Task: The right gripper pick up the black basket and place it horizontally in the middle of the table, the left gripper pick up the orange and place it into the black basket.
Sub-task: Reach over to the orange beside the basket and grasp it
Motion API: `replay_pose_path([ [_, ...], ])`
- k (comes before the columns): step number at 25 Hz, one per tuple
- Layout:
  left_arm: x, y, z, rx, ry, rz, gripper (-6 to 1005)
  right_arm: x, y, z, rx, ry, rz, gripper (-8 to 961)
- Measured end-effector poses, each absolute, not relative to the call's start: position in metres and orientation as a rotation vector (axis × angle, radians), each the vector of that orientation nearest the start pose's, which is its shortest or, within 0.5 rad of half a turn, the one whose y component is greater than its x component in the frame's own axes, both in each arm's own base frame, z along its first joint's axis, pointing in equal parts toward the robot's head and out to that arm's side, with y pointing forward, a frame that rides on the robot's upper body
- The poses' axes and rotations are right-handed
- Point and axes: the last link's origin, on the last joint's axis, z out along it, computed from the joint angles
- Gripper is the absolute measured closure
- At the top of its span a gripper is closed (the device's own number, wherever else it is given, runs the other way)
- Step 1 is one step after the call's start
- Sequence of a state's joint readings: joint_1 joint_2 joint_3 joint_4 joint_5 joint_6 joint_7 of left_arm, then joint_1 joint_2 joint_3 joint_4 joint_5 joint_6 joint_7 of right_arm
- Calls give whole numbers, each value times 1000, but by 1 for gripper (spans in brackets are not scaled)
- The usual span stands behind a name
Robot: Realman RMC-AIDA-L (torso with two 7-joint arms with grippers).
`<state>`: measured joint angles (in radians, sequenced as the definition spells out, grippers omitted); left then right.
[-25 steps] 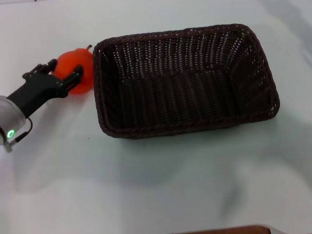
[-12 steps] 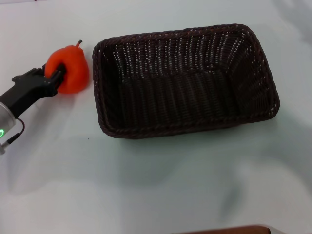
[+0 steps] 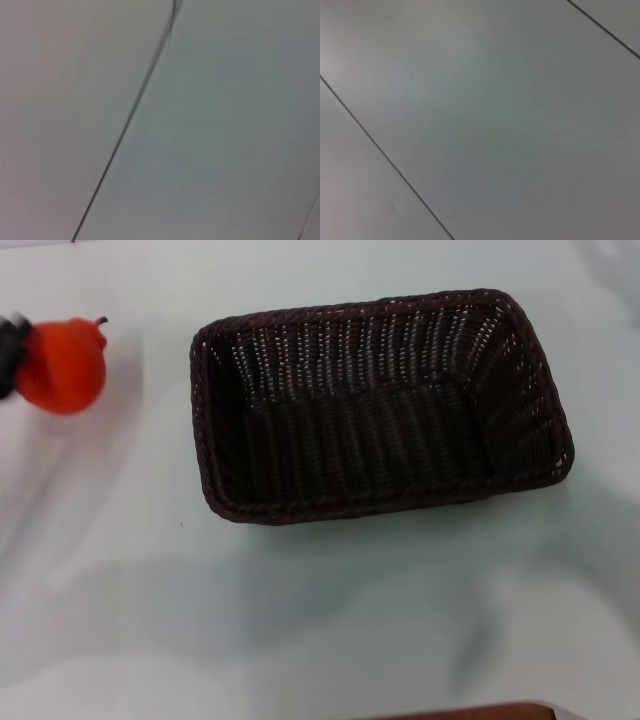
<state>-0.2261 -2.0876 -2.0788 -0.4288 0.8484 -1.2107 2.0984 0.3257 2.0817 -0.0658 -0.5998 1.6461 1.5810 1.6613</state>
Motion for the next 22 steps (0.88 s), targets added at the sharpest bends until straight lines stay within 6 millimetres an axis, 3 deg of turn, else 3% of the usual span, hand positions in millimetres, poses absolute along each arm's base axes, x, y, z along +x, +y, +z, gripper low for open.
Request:
replay_pose_path([
  [5,-317,285,34,-1777,-754,-1256,820,352,283,136,-915,-1352,-932,354],
  [8,-296,288,19,-1844,-708,-1294,892,350,287,135,-905,-1359,-933,355],
  [10,-293,290,12,-1870,-709,-1264,923,349,289,133,-905,-1361,-925,355],
  [12,-298,293,5,-1892,-731,-1190,954,349,289,132,-908,-1362,-921,355],
  [18,-334,291,0,-1836,-825,-946,887,351,287,130,-917,-1354,-925,356],
  [22,-347,292,-7,-1824,-850,-821,842,352,286,130,-921,-1352,-925,357],
])
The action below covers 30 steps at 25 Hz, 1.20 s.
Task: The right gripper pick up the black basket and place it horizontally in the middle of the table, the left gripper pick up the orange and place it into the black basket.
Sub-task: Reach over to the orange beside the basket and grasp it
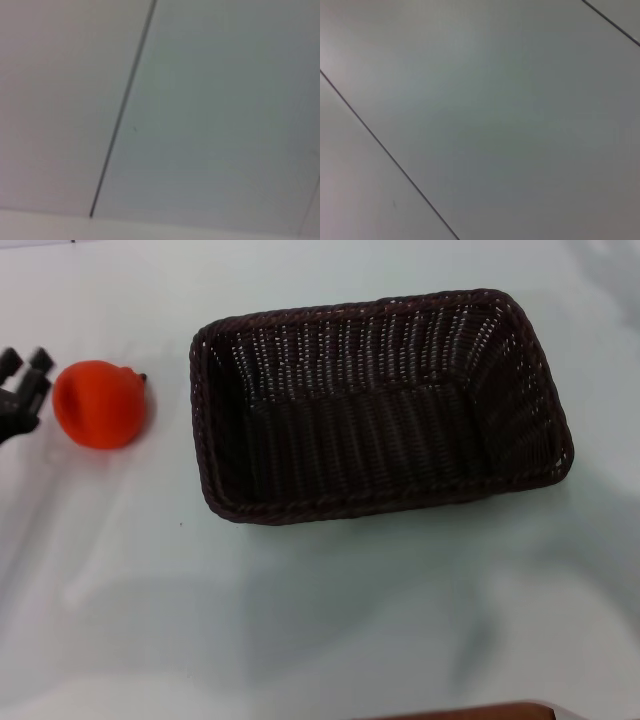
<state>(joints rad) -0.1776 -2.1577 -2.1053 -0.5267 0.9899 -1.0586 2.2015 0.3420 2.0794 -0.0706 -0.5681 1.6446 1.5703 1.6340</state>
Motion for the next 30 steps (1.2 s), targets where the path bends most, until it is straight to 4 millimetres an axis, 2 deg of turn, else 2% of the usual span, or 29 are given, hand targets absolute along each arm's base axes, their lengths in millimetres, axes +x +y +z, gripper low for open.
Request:
replay_pose_path([
  [2,-346,293,-12,-1860,-848,-793,820,352,287,130,-921,-1354,-924,357],
  [4,-343,294,-15,-1891,-842,-783,587,352,287,130,-920,-1355,-923,357],
  [9,-339,298,-26,-1961,-865,-748,354,351,286,130,-915,-1353,-922,356],
  [15,-340,306,-38,-2019,-874,-643,174,350,288,131,-911,-1352,-915,356],
  [26,-340,311,-29,-1984,-842,-639,402,352,287,131,-919,-1346,-923,356],
  [30,-341,309,-28,-1986,-818,-631,590,351,288,131,-920,-1345,-921,357],
])
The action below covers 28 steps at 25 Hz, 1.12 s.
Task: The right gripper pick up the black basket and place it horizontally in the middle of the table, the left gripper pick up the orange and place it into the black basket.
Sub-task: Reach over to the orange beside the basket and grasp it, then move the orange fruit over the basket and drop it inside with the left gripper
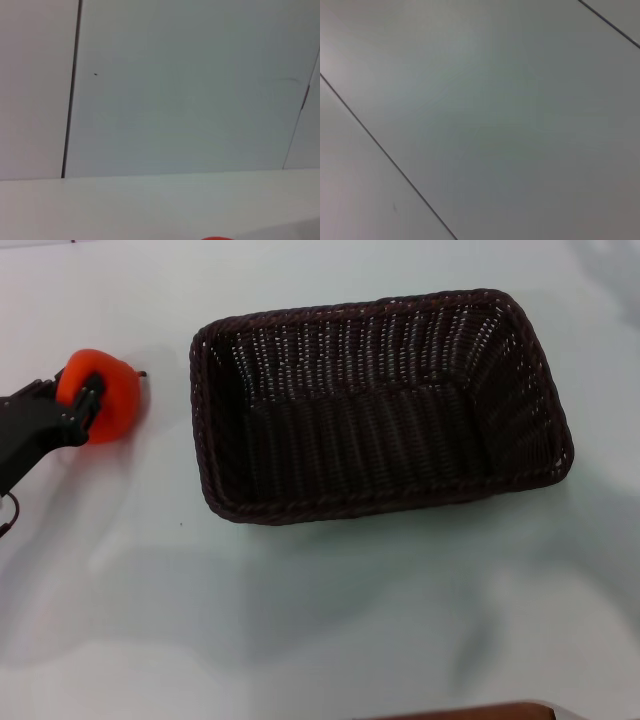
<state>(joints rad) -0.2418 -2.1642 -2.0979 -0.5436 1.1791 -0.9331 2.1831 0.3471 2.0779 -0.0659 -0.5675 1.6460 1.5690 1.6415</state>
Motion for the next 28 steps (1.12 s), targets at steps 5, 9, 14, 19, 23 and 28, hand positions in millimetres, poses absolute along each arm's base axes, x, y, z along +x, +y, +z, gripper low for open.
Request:
replay_pose_path([
  [5,-337,310,-26,-1969,-811,-672,666,350,290,131,-918,-1345,-916,355],
  [9,-331,310,-17,-1936,-791,-764,713,349,291,131,-917,-1345,-913,356],
  [14,-320,310,-9,-1942,-737,-863,767,349,291,131,-916,-1344,-913,356],
  [19,-284,306,-4,-2009,-596,-1097,792,347,292,132,-908,-1339,-909,357],
  [23,-246,304,-12,-2117,-445,-1269,808,345,294,131,-902,-1346,-898,356],
  [28,-214,300,-50,-2344,-288,-1258,837,343,296,130,-895,-1354,-895,356],
])
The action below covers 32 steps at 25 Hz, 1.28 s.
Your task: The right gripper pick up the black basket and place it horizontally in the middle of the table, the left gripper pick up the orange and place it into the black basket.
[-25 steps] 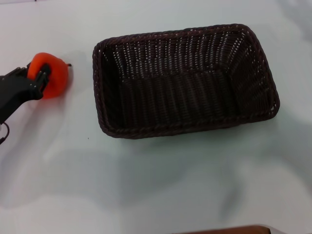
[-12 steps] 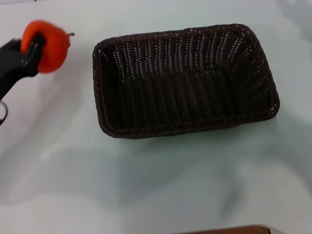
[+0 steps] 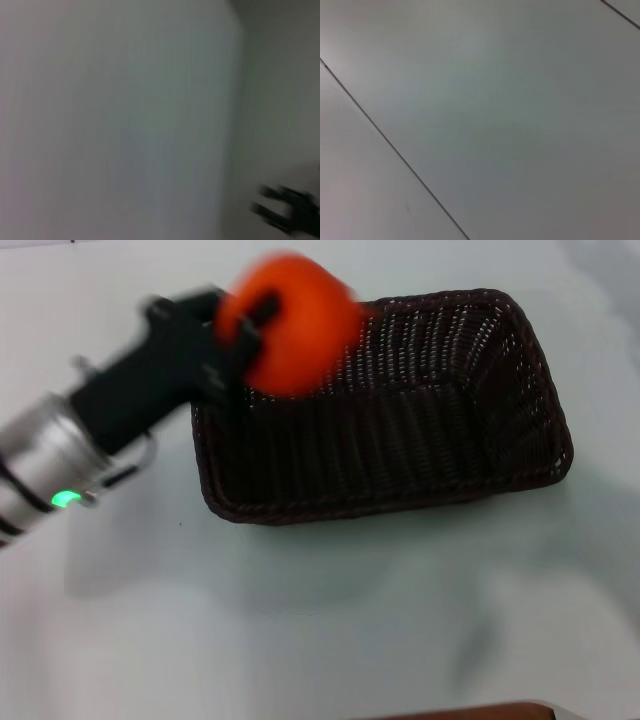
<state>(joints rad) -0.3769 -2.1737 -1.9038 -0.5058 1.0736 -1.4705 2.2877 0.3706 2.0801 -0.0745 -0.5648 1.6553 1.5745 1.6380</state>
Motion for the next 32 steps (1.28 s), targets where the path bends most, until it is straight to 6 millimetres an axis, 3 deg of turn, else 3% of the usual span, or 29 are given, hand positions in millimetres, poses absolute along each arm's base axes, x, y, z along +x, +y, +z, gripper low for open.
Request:
replay_pose_path([
  [3,-207,298,-66,-2386,-261,-1251,863,342,298,128,-897,-1352,-889,357],
  [8,-214,295,-82,-2345,-217,-1192,839,342,297,124,-881,-1357,-905,353],
  [11,-220,294,-80,-2314,-230,-1180,629,342,297,120,-871,-1361,-919,348],
  [17,-248,287,-63,-2110,-285,-1124,355,345,295,108,-784,-1377,-1045,337],
  [21,-276,275,-42,-1927,-350,-1087,281,347,290,98,-705,-1365,-1161,329],
  [27,-327,249,-2,-1520,-520,-1047,170,349,286,73,-654,-1340,-1346,318],
  [32,-347,230,12,-1366,-556,-1015,82,347,290,55,-621,-1407,-1470,309],
])
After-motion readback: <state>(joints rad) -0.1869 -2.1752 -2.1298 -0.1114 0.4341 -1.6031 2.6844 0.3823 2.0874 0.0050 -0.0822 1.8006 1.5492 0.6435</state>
